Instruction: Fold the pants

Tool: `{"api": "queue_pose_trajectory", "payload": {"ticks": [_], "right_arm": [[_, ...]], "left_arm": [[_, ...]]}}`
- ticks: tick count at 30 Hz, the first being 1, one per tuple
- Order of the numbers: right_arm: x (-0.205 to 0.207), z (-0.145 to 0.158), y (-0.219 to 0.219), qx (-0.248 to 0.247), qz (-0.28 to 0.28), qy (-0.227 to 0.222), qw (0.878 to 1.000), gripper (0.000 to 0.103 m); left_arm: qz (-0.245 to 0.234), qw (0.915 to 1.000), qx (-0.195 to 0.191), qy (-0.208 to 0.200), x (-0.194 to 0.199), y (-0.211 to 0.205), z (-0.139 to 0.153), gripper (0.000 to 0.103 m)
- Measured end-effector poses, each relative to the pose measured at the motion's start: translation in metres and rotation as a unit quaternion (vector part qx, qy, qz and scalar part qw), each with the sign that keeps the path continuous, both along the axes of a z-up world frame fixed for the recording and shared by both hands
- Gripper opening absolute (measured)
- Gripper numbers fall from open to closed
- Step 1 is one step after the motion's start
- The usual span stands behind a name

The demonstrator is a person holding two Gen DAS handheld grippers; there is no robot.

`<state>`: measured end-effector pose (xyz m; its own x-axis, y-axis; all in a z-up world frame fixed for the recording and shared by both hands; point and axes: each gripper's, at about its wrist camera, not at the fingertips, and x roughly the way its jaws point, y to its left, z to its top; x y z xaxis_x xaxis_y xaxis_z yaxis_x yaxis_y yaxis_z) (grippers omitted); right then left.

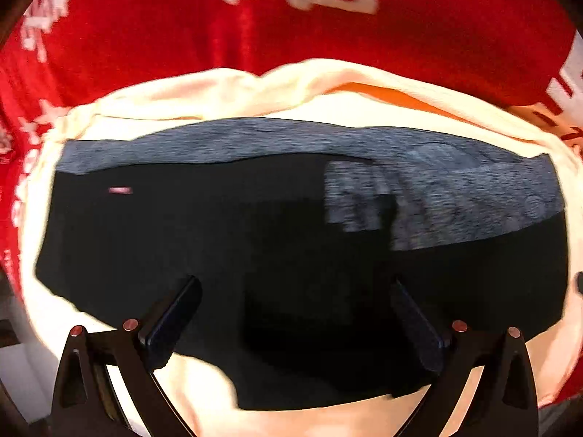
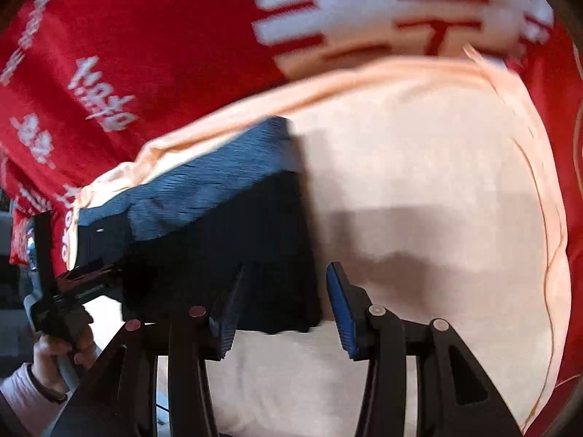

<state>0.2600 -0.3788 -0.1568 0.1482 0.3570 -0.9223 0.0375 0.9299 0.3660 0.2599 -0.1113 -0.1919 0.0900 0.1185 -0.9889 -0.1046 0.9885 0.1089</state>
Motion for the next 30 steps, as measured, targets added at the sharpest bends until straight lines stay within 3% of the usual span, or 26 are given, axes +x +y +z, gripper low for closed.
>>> {"api": "queue_pose_trajectory", "payload": {"ticks": [7,11,13,21,24,26,30], "right_arm": [[0.011,0.001,0.095,0.007,0.099,-0.022,0.995,0.049],[0.009,-0.001,0.124,-0.002,0.121,-0.018,0.992,0.052],[0.008,-0.004,0.132,-0.017,0.121,-0.019,0.992,0.062],[-0.009,-0.012,0.172,-0.037,0.084,-0.005,0.996,0.063],[-0.017,-0.027,0.184,-0.037,0.067,0.014,0.997,0.074],[-0.025,-0.034,0.196,-0.074,0.063,0.010,0.995,0.075],[-0.032,-0.029,0.210,-0.100,0.063,0.005,0.993,0.076]], "left_arm": [[0.028,0.9990,0.030,0.020,-0.014,0.017,0.000,0.103],[0.034,0.9988,0.030,0.018,-0.023,0.036,0.011,0.103],[0.035,0.9987,0.029,0.024,-0.029,0.052,0.013,0.103],[0.024,0.9993,0.013,0.025,-0.033,0.082,0.003,0.103],[0.017,0.9994,0.015,0.024,-0.038,0.098,0.009,0.103],[0.010,0.9994,0.020,0.027,-0.039,0.110,0.012,0.103],[0.002,0.9995,0.023,0.019,-0.042,0.128,0.015,0.103]]}}
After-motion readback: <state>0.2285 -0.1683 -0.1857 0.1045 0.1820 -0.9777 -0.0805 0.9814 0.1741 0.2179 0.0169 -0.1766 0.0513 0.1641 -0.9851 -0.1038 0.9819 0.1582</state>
